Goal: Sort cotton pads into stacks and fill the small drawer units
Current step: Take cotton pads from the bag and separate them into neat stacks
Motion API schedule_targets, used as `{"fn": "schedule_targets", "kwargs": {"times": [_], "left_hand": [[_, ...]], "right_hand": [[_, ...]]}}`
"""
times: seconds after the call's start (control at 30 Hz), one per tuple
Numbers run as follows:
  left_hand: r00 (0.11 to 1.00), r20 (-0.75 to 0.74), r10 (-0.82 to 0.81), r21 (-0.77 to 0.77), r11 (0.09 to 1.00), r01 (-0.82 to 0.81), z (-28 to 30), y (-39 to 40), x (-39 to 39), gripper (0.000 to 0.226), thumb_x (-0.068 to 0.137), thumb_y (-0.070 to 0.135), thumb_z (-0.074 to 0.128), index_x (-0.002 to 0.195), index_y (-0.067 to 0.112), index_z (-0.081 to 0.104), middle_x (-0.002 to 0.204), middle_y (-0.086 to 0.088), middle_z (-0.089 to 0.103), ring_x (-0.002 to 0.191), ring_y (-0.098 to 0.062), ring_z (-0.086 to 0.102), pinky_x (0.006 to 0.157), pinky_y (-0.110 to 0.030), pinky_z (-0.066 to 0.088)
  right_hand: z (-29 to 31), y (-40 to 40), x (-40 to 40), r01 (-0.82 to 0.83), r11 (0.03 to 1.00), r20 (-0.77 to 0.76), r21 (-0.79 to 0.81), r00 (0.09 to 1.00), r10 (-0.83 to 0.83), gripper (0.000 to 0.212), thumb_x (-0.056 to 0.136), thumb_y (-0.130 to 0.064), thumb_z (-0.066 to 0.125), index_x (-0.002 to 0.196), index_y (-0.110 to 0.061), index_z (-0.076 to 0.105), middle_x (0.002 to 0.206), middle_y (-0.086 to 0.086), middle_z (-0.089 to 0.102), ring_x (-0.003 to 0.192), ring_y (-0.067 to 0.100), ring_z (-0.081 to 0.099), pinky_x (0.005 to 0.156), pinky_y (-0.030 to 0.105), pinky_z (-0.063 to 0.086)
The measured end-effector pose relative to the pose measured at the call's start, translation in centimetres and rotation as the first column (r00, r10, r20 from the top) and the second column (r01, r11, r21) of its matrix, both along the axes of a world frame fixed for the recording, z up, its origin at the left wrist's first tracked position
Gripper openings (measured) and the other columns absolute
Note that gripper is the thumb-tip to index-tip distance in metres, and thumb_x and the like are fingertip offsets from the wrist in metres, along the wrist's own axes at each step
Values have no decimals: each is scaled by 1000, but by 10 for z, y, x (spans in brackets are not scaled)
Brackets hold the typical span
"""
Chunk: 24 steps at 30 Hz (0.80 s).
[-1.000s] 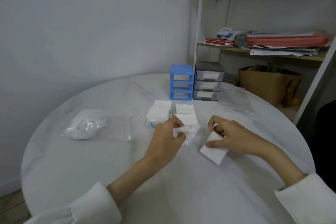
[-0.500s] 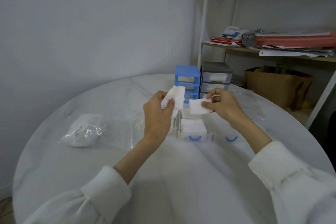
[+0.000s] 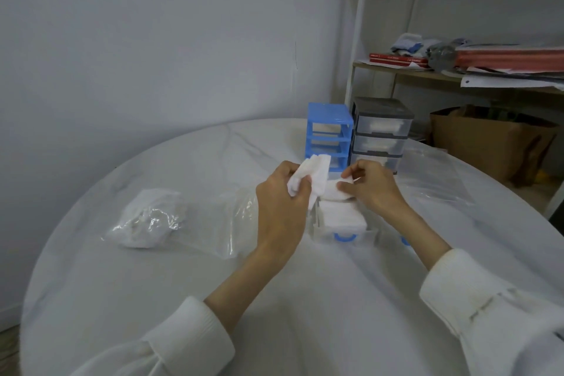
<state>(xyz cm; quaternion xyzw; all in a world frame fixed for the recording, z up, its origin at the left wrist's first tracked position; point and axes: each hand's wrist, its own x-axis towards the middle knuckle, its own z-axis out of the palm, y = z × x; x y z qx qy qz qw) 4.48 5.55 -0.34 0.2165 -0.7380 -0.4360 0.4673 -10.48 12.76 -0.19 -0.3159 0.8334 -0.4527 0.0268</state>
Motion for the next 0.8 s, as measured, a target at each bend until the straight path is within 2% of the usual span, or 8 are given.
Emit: {"fn": "schedule_targets", "kwargs": {"times": [0.07,0.17,0.27,0.37,0.47,0.57,0.67,0.8], "left_hand": [[1000,12,4,-3,1000,-4,-1,-1,-1,9,87,5,56,82,11,60,69,3,60,62,-5,51,52,-10,38],[1000,21,4,2,1000,-4,-3,-1,-1,10,87,6,57,81,13,59,69,6,60,63,-2,52,53,-10,39],[1000,14,-3,9,1000,3,-4,0,0,11,88,5,56,81,13,59,68,4,59,60,-3,51,52,-10,38],[1000,7,-13,23,1000,13,-4,0,1,12,88,5,56,79,12,59,67,0,60,58,-4,49,51,-11,38],[999,13,-36,34,999,35,-4,0,1,11,88,5,58,78,10,61,66,-3,60,55,-2,48,50,-10,37],[998,26,-49,46,998,47,-5,-4,0,10,87,10,62,78,13,63,64,4,61,55,-2,52,50,-11,38],[994,51,-94,60,994,91,-6,-6,-1,10,85,10,64,75,8,67,64,-6,64,54,-10,53,50,-16,40],[988,58,-146,56,988,143,-6,-5,-1,13,84,12,67,77,2,70,63,-10,63,48,-7,49,46,-11,36]], "right_hand": [[-2,-1,2,15,999,-109,48,994,-10,12,81,-14,72,85,-14,60,99,3,57,74,6,49,56,9,36],[-4,-1,5,63,992,-294,107,955,-29,8,81,-18,71,84,-12,67,103,-3,45,95,7,39,77,17,33],[-1,2,5,77,995,-392,69,919,-44,9,86,-19,66,90,-12,67,103,-2,46,95,5,38,78,20,32],[1,2,6,-24,993,-345,116,937,63,5,88,-12,62,89,-16,64,95,0,59,73,4,46,70,18,38],[-2,3,11,-82,977,-300,196,944,139,12,88,-9,59,90,-19,63,91,-4,59,72,1,49,62,9,36],[8,10,16,-217,976,-221,1,952,212,24,86,-1,56,91,-24,59,92,-8,61,81,3,54,68,7,41],[23,17,23,-412,883,-24,-224,908,417,27,86,-3,56,94,-29,60,102,-11,63,93,3,58,81,11,46],[21,17,28,-437,885,-28,-160,899,438,14,80,-26,70,93,-25,65,93,-7,67,87,9,61,78,19,50]]}}
